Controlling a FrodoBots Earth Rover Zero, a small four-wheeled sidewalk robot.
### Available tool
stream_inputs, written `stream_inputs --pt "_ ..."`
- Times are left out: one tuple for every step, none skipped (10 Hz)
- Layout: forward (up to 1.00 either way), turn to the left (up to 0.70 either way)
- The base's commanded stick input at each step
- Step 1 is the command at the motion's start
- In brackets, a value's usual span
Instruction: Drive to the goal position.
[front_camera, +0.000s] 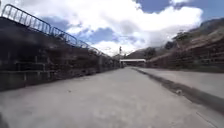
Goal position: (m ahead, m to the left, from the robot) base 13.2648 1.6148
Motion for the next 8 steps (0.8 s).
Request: stream_inputs --pt "0.70 0.00" --pt "0.70 0.00" --pt "0.70 0.00" --pt "0.70 0.00" --pt "0.70 0.00" --pt "0.70 0.00" --pt "0.70 0.00" --pt "0.70 0.00"
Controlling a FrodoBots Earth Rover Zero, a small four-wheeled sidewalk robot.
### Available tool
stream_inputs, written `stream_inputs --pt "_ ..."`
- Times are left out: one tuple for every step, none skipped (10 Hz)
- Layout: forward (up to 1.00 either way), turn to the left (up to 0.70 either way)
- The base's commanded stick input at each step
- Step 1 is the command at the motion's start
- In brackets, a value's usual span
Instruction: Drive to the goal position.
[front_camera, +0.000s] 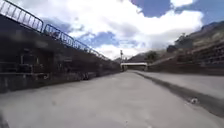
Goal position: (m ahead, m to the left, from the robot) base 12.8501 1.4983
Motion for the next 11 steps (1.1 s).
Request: stream_inputs --pt "0.70 0.00" --pt "0.70 0.00" --pt "0.70 0.00" --pt "0.70 0.00" --pt "0.70 0.00" --pt "0.70 0.00" --pt "0.70 0.00" --pt "0.70 0.00" --pt "0.70 0.00" --pt "0.70 0.00" --pt "0.70 0.00"
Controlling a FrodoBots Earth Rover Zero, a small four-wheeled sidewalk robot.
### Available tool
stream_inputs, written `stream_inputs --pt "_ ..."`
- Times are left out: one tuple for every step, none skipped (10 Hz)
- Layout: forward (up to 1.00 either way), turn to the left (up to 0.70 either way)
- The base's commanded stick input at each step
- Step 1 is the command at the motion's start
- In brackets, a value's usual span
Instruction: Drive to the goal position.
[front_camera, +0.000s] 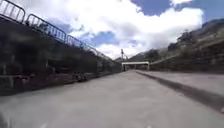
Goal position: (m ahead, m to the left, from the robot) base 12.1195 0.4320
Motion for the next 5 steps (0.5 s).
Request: stream_inputs --pt "0.70 0.00" --pt "0.70 0.00" --pt "0.70 0.00" --pt "0.70 0.00" --pt "0.70 0.00"
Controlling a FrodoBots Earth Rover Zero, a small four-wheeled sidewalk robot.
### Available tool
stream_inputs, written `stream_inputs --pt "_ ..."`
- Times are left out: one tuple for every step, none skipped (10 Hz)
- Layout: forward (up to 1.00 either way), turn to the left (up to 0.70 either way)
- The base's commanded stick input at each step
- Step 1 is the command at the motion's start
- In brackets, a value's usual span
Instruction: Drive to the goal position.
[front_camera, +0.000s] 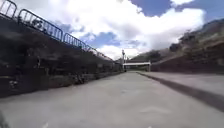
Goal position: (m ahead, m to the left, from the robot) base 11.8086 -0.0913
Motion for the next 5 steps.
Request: stream_inputs --pt "0.70 0.00" --pt "0.70 0.00" --pt "0.70 -0.14" --pt "0.70 0.00" --pt "0.70 0.00"
